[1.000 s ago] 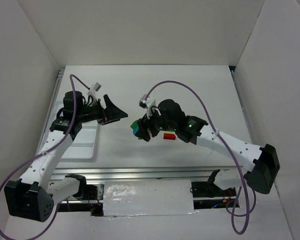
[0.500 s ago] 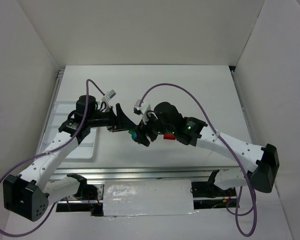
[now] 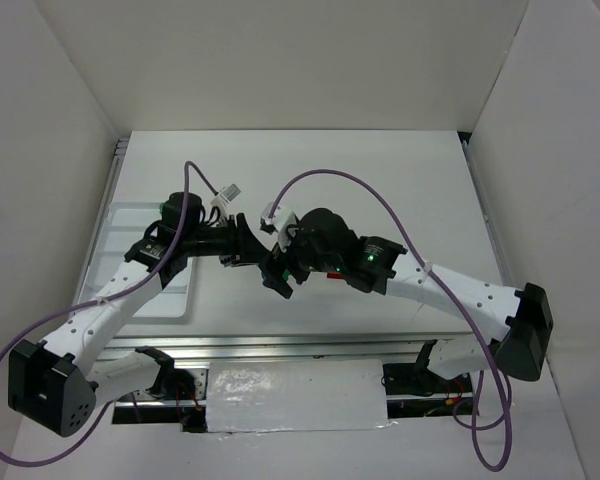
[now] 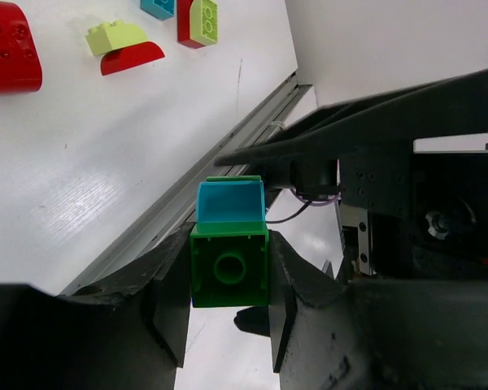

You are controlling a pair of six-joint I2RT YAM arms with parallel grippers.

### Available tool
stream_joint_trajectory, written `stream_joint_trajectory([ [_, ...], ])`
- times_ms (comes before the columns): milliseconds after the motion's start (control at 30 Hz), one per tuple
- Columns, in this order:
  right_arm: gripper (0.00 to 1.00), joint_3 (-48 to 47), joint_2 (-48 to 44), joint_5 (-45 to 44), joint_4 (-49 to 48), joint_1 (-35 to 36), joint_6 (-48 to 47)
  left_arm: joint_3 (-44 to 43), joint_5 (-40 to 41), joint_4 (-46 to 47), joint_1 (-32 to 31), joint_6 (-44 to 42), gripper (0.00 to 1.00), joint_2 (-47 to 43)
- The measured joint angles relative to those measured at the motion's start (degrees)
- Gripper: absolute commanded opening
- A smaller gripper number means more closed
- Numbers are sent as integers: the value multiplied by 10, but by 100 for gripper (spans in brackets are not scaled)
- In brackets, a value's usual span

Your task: Sort the legos into containers by color

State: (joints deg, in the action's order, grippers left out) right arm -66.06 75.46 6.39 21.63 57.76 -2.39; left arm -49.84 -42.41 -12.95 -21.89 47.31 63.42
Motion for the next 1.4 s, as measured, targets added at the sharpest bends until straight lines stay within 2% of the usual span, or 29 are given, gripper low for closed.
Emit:
stream_joint_trajectory([
  [167,100,25,-21,-5,-56,1,27,0,1,4,-4,-8,0,-1],
  [367,100,83,-116,12,-89,-26,84,-1,2,26,-4,-9,0,-14],
  [467,100,103,-163,50,-107,-82,128,-3,0,43,-4,-12,0,-17],
  [600,100,180,-242,142,-175,-209,218,-3,-6,68,-4,-23,0,-33],
  [667,100,211,-266,173,-195,-244,262,-3,-16,103,-4,-23,0,-49],
  [800,99,234,-263,229,-254,-248,336,15,-36,177,-4,-14,0,-92],
  [1033,95,310,-225,325,-464,-247,497,43,-66,279,-4,16,0,-135],
  [1267,90,317,-179,369,-630,-229,596,55,-74,307,-4,30,0,-138],
  [1333,87,316,-170,372,-655,-216,605,56,-74,311,-4,35,0,-138],
  [1400,80,313,-163,372,-663,-204,608,58,-74,316,-4,41,0,-138],
])
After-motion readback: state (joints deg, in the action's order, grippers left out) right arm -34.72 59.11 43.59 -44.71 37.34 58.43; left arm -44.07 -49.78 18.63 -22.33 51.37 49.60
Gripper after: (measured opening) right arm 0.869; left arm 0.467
